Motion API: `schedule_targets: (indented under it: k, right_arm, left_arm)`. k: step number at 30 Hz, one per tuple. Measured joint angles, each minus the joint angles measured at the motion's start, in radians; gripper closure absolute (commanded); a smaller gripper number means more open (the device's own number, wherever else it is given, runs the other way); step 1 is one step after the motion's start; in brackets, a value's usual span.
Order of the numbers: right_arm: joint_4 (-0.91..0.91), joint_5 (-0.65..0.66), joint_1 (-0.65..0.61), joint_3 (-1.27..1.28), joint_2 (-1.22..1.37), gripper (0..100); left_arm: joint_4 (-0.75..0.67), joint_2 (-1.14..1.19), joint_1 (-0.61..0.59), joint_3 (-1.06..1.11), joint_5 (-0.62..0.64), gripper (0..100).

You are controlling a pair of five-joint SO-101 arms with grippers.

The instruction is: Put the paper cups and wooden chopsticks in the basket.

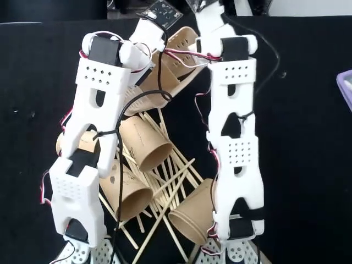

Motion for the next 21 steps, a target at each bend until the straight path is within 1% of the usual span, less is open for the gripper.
schedule_targets:
  k: [3,4,9,13,15,18,21]
  right_arm:
    - [0.0,0.0,-0.002,0.0,0.02,99.5]
    - [0.0,0.0,-0.002,0.0,0.02,97.8]
    - [0.0,0.002,0.014,0.0,0.02,98.8]
    - [0.0,-0.081,0.04,0.0,0.02,98.8]
    - [0.002,-0.141,0.049,0.0,0.018,98.8]
    - [0.034,-0.209,0.052,0.0,0.018,98.8]
    - [0.051,-0.256,0.057,0.0,0.018,98.8]
  left_arm:
    - [0.0,0.0,0.002,0.0,0.0,97]
    - [0.0,0.0,0.003,0.0,0.0,97]
    - [0.002,0.0,0.003,0.0,-0.005,97]
    - [-0.006,0.002,0.008,-0.006,-0.006,96]
    - [-0.006,0.005,0.009,-0.035,-0.003,92]
    - [0.003,0.003,-0.011,-0.089,0.006,83]
    - [0.003,-0.002,-0.069,-0.161,0.118,78]
